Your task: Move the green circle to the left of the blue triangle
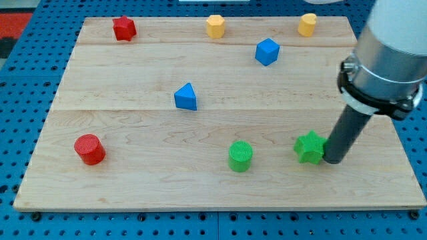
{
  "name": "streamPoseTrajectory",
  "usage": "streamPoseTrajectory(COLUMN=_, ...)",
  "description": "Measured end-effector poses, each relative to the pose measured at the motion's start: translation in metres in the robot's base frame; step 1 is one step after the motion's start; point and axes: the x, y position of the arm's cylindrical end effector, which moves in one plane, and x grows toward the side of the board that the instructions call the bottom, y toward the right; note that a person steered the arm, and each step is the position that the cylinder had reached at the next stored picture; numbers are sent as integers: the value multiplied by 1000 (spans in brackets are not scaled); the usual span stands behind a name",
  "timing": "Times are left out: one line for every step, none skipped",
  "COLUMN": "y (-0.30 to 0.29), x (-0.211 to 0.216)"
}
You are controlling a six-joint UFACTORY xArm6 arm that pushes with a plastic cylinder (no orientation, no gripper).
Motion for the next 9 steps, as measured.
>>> streamPoseTrajectory(y=-30, x=-2)
streamPoseTrajectory(y=-39, x=37)
streamPoseTrajectory(y=-93, x=51)
streamPoseTrajectory(y=-104, x=30)
streamPoseTrajectory(y=-145, x=-6)
streamPoseTrajectory(y=-179, x=-29)
streamPoseTrajectory(y=-200, x=-56)
streamPoseTrajectory(y=-232, x=-83)
streamPoseTrajectory(y=-268, x=-112)
